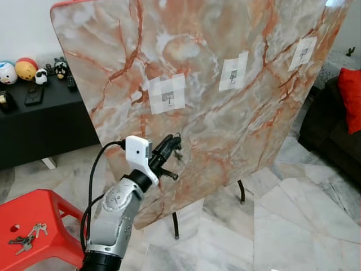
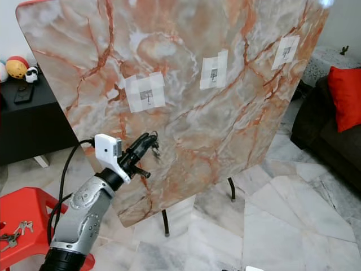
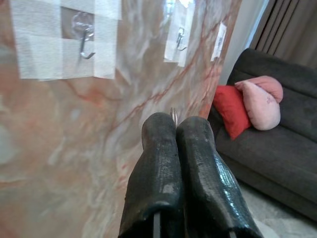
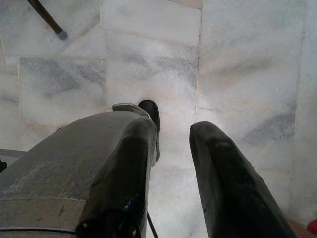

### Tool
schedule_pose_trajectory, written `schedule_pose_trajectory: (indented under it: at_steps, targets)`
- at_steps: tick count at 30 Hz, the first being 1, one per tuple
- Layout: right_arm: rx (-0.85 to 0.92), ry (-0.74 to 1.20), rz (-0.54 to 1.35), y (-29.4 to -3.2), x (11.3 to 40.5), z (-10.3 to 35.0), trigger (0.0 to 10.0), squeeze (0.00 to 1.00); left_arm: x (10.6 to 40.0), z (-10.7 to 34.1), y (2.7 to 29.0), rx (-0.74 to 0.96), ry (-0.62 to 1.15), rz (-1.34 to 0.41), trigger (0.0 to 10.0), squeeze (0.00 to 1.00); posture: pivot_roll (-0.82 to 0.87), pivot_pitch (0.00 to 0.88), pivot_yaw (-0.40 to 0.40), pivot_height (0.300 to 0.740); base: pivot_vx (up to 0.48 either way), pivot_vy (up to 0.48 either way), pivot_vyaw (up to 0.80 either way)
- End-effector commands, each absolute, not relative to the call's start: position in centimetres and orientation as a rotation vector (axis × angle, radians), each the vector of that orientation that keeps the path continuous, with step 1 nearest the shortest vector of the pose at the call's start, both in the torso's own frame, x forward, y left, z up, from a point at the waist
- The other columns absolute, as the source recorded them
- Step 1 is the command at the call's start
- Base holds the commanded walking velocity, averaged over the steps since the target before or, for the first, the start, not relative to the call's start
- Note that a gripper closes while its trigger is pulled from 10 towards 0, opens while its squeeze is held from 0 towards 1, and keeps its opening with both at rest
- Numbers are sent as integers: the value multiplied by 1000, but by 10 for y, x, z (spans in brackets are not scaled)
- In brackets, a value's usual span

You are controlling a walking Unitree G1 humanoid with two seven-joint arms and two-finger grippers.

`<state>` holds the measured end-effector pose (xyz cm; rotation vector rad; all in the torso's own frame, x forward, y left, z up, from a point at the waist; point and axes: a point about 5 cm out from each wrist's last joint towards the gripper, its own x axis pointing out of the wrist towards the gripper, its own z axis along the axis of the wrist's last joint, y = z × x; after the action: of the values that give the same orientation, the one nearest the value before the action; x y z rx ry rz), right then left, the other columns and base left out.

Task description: Hang keys on a hook

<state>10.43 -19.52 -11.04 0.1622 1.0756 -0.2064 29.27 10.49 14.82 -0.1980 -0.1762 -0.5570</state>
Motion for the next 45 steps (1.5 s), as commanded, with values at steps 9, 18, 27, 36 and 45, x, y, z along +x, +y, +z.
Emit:
schedule_pose_trajectory:
  at_steps: [9,18,27,36,45]
  targets:
    - [164,1087,-210,-194,101,-111,10000,0,294,149,98,-191,-210,-523,10000,0,41,0,-21,740,0,0,0]
    - [160,1086,-203,-194,101,-111,10000,0,296,140,95,-112,-200,-535,10000,0,43,0,-29,740,0,0,0]
    - [152,1088,-200,-195,101,-111,10000,0,296,147,107,181,-249,-639,10000,0,50,0,-34,740,0,0,0]
    - [147,1085,-200,-197,101,-111,10000,0,293,149,94,149,-267,-691,10000,0,39,0,-42,740,0,0,0]
    - [137,1091,-195,-199,99,-111,10000,0,291,146,87,109,-269,-683,10000,0,36,0,-49,740,0,0,0]
